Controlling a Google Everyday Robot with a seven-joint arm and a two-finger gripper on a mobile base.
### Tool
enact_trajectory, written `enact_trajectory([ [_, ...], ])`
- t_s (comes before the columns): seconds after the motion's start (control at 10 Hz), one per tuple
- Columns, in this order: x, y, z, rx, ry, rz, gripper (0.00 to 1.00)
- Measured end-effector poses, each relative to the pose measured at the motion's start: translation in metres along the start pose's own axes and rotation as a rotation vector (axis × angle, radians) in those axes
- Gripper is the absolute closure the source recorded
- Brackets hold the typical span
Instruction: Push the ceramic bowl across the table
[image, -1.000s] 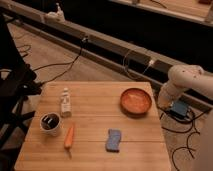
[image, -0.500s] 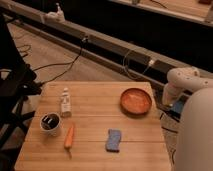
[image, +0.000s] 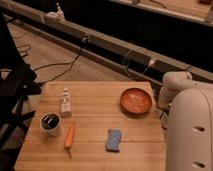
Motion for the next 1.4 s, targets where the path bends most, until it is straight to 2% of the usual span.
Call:
enact_trajectory([
  [0.2,-0.014,-0.005,0.009,-0.007,-0.017,-0.025,1.00],
  [0.5,-0.049,-0.013,0.013,-0.011,-0.052,-0.097,1.00],
  [1.1,-0.133,-0.001,0.011,-0.039,-0.159,-0.272,1.00],
  [1.4,-0.171,-0.005,0.015,-0.035,-0.201,-0.345,1.00],
])
